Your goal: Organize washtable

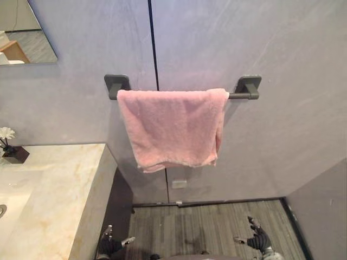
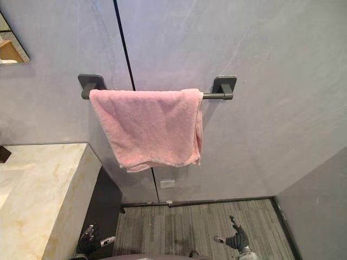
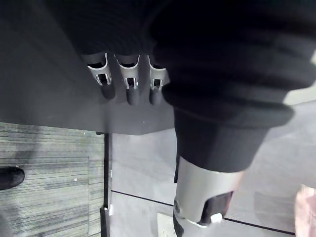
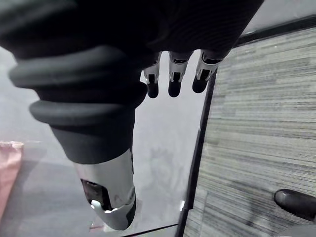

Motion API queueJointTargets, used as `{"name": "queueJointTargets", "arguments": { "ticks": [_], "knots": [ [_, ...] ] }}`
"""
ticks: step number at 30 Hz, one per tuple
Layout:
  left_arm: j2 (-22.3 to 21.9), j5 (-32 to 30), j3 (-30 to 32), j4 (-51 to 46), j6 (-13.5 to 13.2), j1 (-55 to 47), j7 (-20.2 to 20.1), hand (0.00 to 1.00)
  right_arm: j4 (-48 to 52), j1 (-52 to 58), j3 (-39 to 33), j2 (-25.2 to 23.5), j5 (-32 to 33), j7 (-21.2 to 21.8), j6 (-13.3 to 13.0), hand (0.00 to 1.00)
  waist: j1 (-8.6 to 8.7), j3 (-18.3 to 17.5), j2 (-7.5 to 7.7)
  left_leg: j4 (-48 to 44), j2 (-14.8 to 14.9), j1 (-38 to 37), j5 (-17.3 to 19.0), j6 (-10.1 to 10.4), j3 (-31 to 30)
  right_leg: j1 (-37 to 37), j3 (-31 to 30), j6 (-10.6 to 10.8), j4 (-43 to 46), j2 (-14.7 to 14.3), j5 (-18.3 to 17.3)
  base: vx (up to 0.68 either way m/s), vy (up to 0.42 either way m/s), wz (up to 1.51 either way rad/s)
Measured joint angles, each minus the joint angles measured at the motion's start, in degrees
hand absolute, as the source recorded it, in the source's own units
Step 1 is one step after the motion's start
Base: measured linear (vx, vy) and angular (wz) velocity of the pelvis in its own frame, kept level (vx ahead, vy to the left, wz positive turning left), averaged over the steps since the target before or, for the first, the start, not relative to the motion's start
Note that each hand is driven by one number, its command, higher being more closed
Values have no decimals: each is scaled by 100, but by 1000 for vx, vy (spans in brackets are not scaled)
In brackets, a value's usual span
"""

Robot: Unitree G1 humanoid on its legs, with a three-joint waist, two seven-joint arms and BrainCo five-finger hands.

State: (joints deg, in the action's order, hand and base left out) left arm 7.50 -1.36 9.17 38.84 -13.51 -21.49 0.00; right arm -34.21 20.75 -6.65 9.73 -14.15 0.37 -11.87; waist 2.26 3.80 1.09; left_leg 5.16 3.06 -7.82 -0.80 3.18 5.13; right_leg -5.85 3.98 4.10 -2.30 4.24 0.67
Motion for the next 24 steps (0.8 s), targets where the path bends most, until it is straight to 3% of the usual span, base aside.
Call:
{"name": "queueJointTargets", "arguments": {
  "ticks": [7,9,10,11,12,13,15,16,17,19,20,21,22,23,24],
  "knots": [
    [-10,16,-107,-307,-2,65,5,0,122,-73,128,50,5,-11,114,0,-95,105,-17,-1224,112,722,631,-10,145,679,-155,1,1011,55,-468,-31,0,-10],
    [-9,76,-230,-836,-10,260,31,0,451,-166,291,69,8,-22,121,0,-168,183,-24,-2118,221,1574,909,-53,119,1358,-275,57,1776,17,-705,-55,2,2],
    [-11,77,-231,-862,-10,276,35,0,460,-184,300,68,9,-23,122,0,-168,186,-26,-2157,231,1636,919,-51,113,1410,-277,61,1810,13,-713,-51,-17,12],
    [-13,95,-247,-1066,-17,390,67,0,599,-269,371,33,19,-23,147,0,-173,208,-51,-2349,300,1956,925,-70,-4,1726,-379,172,2266,-33,-892,-48,-64,60],
    [43,126,-344,-1170,-39,546,142,0,781,-194,477,-24,63,-21,160,0,-167,276,16,-2575,234,2154,922,-72,-235,1902,-653,238,3499,34,-1398,-45,-93,66],
    [52,136,-360,-1176,-41,552,146,0,794,-175,486,-38,64,-21,163,0,-170,276,17,-2608,221,2174,921,-72,-268,1893,-680,263,3632,47,-1451,30,-149,103],
    [58,305,-421,-1252,-47,553,155,0,879,-95,583,-152,190,-20,159,0,-258,263,205,-3095,97,2509,912,-63,-524,1487,-1105,632,4350,195,-1976,20,-198,88],
    [53,308,-420,-1251,-45,556,157,0,882,-104,603,-150,235,-20,159,0,-328,277,260,-3215,78,2594,909,-57,-538,1339,-1237,694,4306,234,-2163,-113,-299,66],
    [14,312,-393,-1247,-41,549,181,0,872,-192,603,-123,256,-26,172,0,-434,302,352,-3383,78,2730,858,22,-608,1103,-1284,577,3956,172,-2474,-209,-354,44],
    [-226,326,-425,-1279,-43,447,254,0,872,-318,604,23,259,-52,202,0,-578,295,183,-3076,201,2729,623,246,-689,953,-1152,278,3452,34,-2640,-237,-274,32],
    [-358,357,-483,-1375,-47,341,264,0,872,-435,604,88,298,-118,200,0,-632,312,87,-2778,252,2757,342,340,-782,930,-1058,28,3260,-76,-2761,-280,-270,65],
    [-456,363,-539,-1403,-47,321,270,0,868,-508,593,145,311,-177,197,0,-584,398,-54,-2559,319,2807,17,366,-933,985,-800,-119,3313,-231,-2689,-387,-309,83],
    [-485,394,-557,-1417,-49,317,275,0,857,-516,595,163,311,-183,197,0,-574,425,-100,-2346,385,2797,-212,404,-957,1043,-664,-208,3327,-282,-2641,-430,-295,99],
    [-481,502,-574,-1415,-45,311,278,0,798,-537,596,160,311,-193,198,0,-581,447,-90,-1788,442,2695,-723,438,-957,1089,-387,-439,3270,-321,-2516,-356,-215,76],
    [-483,535,-576,-1421,-48,310,278,0,787,-539,576,157,312,-198,201,0,-564,493,-33,-1783,480,2700,-708,397,-834,1093,-207,-540,3229,-315,-2461,-316,-211,104]
  ]
}}
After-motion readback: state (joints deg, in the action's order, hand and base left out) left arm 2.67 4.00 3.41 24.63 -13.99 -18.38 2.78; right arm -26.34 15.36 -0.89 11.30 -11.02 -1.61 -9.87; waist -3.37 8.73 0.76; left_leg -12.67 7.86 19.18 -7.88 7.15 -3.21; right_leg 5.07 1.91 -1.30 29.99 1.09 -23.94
